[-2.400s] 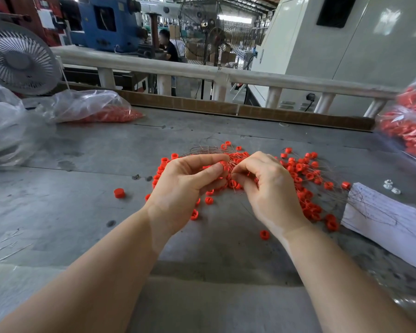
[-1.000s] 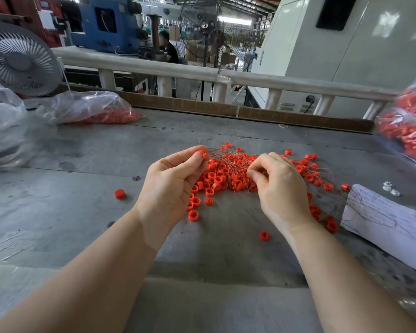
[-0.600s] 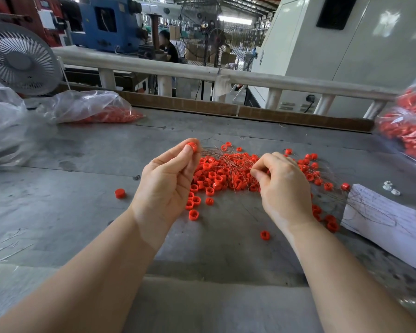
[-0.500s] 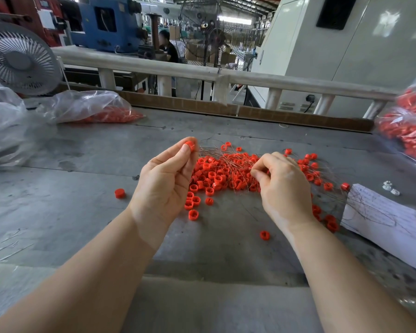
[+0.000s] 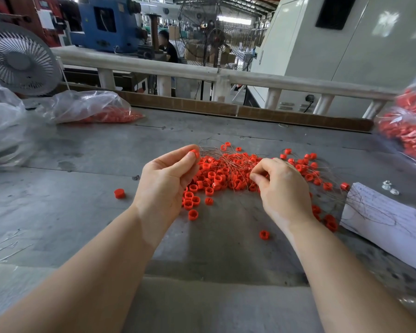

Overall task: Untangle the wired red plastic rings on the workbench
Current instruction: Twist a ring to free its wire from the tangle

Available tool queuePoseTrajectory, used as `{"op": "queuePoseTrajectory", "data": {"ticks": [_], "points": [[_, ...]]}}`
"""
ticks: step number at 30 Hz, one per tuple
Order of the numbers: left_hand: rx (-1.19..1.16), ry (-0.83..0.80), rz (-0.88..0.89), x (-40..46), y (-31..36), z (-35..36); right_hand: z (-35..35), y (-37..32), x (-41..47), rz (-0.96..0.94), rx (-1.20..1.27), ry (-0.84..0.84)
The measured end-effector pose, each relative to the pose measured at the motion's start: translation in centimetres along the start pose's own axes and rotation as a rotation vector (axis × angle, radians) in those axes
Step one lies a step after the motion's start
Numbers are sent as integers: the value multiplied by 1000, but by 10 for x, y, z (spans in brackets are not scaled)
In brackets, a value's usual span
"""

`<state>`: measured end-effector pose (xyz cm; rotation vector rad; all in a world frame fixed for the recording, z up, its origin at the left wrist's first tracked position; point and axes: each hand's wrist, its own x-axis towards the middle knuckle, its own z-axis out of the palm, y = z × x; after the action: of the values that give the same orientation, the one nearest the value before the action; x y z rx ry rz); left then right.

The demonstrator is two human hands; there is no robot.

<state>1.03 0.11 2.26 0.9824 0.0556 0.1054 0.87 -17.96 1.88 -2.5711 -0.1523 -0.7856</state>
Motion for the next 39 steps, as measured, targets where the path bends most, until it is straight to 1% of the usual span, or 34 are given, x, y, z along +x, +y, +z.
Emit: {"op": "queuePoseTrajectory", "data": {"ticks": [5, 6, 7, 9, 11, 14, 18, 20, 21, 24, 26, 29, 32, 34, 37, 39], "points": [[-76, -36, 16, -2, 2, 3, 1, -1, 0, 0, 11, -35], [-21, -64, 53, -4, 2, 3, 0, -1, 1, 0, 43, -32], [99, -97, 117, -6, 1, 4, 0, -2, 1, 1, 91, -20], [443, -176, 316, -10, -2, 6, -2, -6, 1, 9, 221, 2], [670, -275, 486, -14, -6, 11, -4, -10, 1, 8, 368, -24], [790, -372, 587, -16, -9, 14, -8, -15, 3, 97, 603, -116], [849, -384, 645, -14, -10, 12, -9, -14, 6, 240, 781, -209], [876, -383, 656, -14, -11, 12, -9, -12, 6, 279, 817, -206], [879, -379, 654, -13, -11, 12, -10, -12, 6, 299, 826, -178], [825, -321, 605, -12, -11, 12, -11, -8, 6, 330, 799, -37], [767, -270, 558, -11, -10, 11, -11, -8, 5, 309, 744, 36], [687, -222, 491, -10, -8, 9, -10, -12, 3, 230, 621, 111], [629, -170, 434, -9, -8, 8, -10, -13, 3, 215, 619, 154], [597, -136, 398, -8, -7, 6, -12, -12, 4, 216, 661, 116], [599, -111, 363, -8, -8, 5, -12, -17, 1, 134, 702, -59], [624, -105, 363, -8, -8, 6, -11, -21, -1, 68, 702, -132]]}}
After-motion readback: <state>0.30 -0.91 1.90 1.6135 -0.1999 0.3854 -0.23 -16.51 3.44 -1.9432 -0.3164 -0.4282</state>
